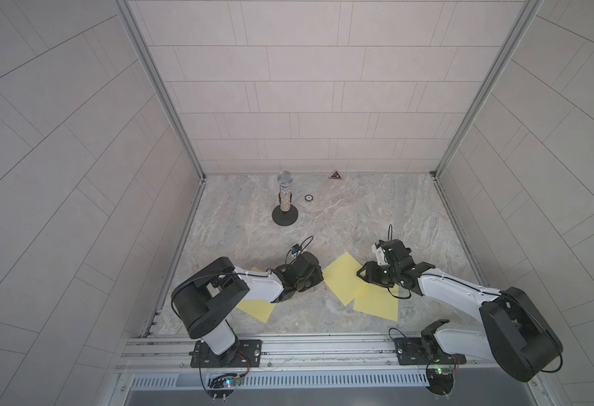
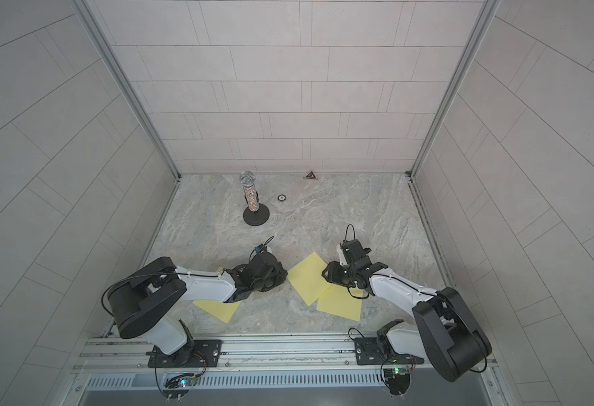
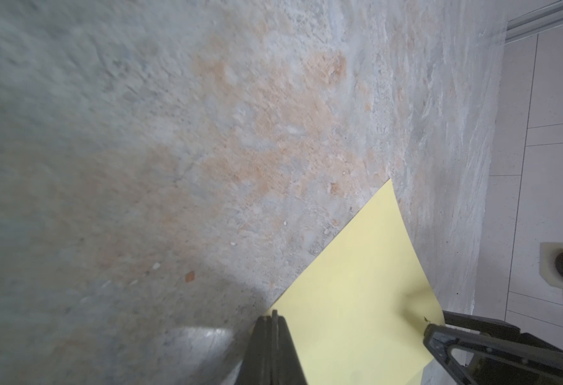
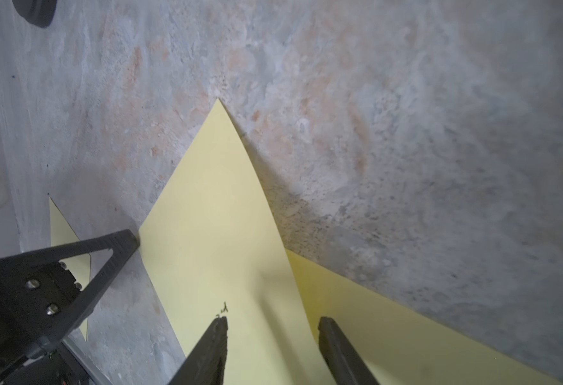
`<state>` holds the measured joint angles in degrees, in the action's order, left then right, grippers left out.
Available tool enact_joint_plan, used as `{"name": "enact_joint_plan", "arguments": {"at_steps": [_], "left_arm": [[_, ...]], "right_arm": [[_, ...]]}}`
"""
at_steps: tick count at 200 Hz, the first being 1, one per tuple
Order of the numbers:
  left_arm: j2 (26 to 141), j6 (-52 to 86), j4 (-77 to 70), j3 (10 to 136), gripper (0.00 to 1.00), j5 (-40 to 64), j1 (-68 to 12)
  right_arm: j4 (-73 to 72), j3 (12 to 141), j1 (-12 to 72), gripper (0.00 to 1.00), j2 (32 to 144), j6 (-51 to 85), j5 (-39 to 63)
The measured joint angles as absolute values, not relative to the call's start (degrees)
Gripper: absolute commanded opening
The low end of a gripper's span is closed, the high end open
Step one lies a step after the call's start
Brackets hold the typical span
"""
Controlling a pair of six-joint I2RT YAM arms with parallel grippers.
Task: Fold the square paper diagonally
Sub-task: Fold the paper at the center of the board.
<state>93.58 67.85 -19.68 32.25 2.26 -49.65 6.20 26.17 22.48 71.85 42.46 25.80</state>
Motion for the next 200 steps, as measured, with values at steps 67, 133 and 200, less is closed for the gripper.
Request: {"name": "enact_joint_plan", "arguments": {"at_steps": [67,133,200], "left_arm": [[93.6,67.4,-19.7,32.2,0.0,2.3,-49.6],[93.6,67.4,-19.7,32.2,0.0,2.3,-49.6],[93.6,67.4,-19.7,32.2,0.0,2.3,-49.6]], "right_arm": [[8.9,25.8,19.3,0.32,68.4,40.5,27.4],[12.8,25.8,18.3,0.28,65.6,39.0,27.7],[14.1,25.1,17.9,0.12,63.9,38.5,27.6]]}}
